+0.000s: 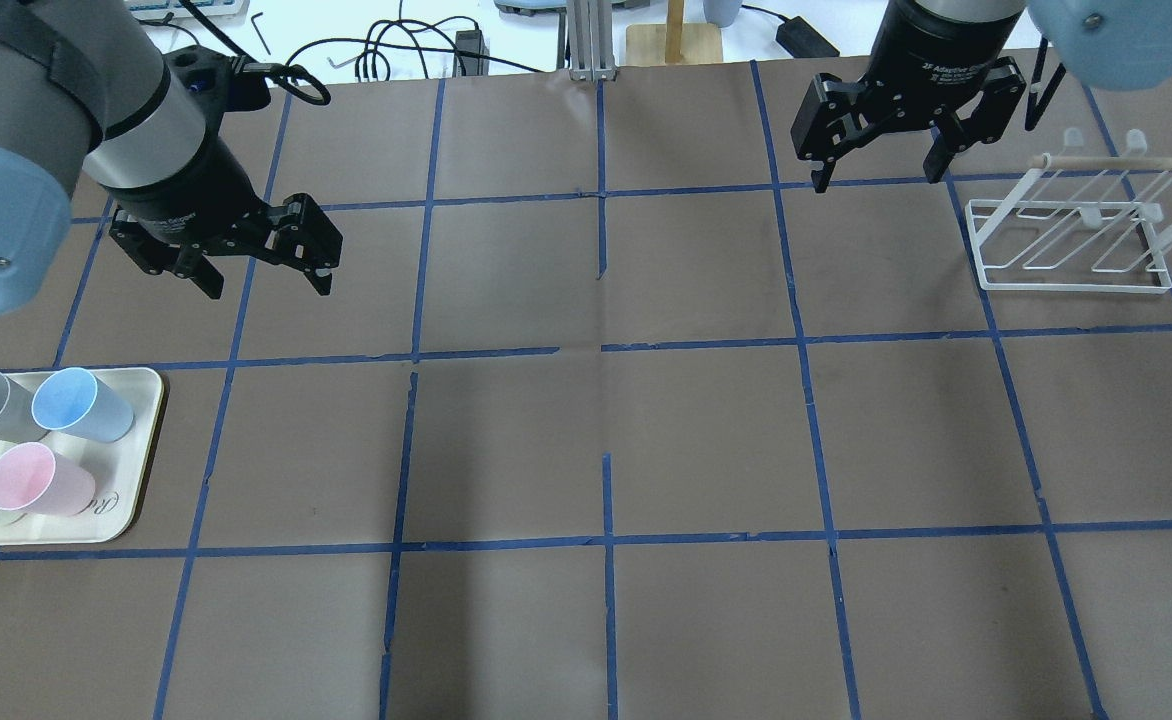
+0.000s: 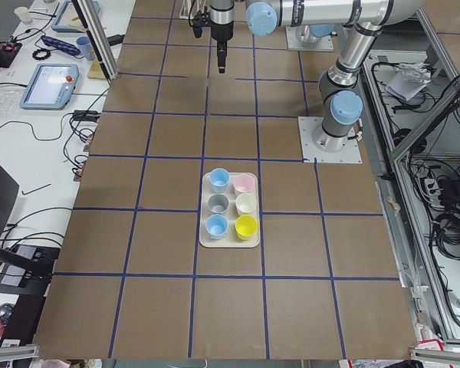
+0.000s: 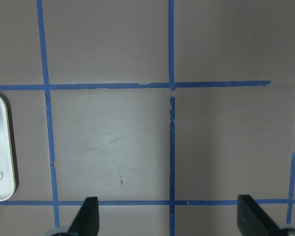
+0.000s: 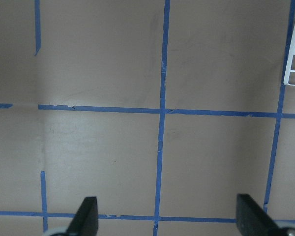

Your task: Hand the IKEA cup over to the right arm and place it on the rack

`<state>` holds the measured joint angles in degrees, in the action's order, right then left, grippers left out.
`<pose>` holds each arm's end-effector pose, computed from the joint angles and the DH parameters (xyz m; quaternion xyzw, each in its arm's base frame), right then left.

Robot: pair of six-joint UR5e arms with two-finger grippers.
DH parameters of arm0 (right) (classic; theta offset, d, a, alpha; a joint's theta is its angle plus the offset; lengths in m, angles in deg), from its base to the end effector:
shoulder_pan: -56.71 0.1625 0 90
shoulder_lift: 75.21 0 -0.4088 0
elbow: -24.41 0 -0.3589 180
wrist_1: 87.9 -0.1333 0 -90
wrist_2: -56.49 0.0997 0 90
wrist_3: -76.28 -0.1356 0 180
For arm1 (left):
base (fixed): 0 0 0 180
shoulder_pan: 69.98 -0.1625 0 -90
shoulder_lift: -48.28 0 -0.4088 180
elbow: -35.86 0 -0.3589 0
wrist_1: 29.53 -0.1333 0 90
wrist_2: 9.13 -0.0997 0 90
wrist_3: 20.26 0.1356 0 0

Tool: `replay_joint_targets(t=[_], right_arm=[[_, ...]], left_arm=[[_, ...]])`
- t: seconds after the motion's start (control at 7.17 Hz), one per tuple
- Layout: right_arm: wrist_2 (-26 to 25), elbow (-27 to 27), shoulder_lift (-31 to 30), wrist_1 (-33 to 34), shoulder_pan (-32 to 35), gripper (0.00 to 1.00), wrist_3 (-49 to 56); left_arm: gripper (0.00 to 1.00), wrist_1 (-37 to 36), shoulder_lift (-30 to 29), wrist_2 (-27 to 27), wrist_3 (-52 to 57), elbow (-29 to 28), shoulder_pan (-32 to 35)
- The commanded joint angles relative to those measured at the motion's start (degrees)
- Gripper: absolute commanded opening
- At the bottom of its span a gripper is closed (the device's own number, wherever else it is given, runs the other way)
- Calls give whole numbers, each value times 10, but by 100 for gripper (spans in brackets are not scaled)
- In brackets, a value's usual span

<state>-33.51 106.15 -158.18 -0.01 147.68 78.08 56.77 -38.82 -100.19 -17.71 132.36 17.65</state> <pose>0.1419 -0.5041 0.4388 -0.0242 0.9997 0.0077 0.0001 -0.1126 -0.4425 0.4128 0.0016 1.0000 -0.0005 0.0093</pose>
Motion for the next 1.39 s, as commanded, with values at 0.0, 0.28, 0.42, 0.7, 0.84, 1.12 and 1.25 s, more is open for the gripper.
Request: replay_joint_targets(t=[0.0, 0.28, 0.42, 0.7, 0.84, 1.12, 1.25], right_arm=[[0, 0, 0, 0, 0, 100, 0], [0, 0, 0, 0, 0, 100, 0], [0, 0, 0, 0, 0, 100, 0], [0, 1, 0, 0, 0, 100, 1], [-1, 1, 0, 0, 0, 100, 1], [0, 1, 0, 0, 0, 100, 1], [0, 1, 0, 0, 0, 100, 1]], left_arm=[[100, 1, 3, 0, 0, 0, -1], [100, 5, -3, 1, -8, 0, 1], [100, 4, -3, 7, -6, 0, -2], [100, 5, -3, 5, 10, 0, -48], [100, 5, -2, 15, 95, -1, -102], [100, 5, -4, 18, 197, 4, -168], [100, 3, -7, 16, 266, 10, -204]])
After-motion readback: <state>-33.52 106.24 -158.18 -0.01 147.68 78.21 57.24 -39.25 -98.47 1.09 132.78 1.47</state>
